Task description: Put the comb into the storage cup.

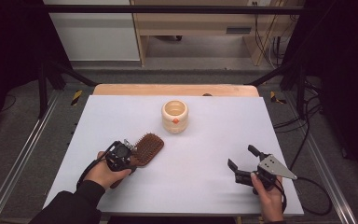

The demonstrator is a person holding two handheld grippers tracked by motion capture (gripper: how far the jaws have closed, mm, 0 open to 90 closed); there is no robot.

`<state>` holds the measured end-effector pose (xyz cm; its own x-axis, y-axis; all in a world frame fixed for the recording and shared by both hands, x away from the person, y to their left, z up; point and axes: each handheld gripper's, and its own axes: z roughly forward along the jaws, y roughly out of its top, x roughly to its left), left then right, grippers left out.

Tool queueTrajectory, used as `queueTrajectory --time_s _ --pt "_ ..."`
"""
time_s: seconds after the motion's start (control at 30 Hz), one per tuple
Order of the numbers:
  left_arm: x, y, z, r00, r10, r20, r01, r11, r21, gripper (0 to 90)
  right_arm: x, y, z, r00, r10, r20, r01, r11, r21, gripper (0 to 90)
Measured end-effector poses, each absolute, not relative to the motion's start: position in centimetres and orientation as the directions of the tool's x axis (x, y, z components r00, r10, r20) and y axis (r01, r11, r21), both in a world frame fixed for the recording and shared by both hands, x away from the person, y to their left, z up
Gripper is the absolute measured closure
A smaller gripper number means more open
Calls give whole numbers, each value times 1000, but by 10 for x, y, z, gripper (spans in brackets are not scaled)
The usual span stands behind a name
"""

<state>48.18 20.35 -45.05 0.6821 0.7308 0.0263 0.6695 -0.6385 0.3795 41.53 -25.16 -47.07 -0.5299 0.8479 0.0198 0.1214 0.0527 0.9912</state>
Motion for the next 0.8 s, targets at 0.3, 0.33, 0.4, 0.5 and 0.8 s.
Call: queueTrajectory --time_s 0.3,0.33,0.4,0.5,0.8 --pt "484 206 -451 693 720 22 659 -646 384 692 415 -251 -471 -530 848 21 124 53 991 57" --pt "484 206 -451 693 721 22 662 -648 377 704 415 -251 -471 -530 847 20 124 54 991 57" --pt "486 204 -450 695 719 22 664 -653 364 716 416 -251 -471 -532 847 18 122 55 991 56" --pt "487 201 -449 696 717 30 666 -661 347 723 416 -251 -471 -534 845 19 123 56 991 57" --pt "479 201 -450 717 691 92 612 -687 392 726 415 -251 -470 -533 846 24 122 49 991 57"
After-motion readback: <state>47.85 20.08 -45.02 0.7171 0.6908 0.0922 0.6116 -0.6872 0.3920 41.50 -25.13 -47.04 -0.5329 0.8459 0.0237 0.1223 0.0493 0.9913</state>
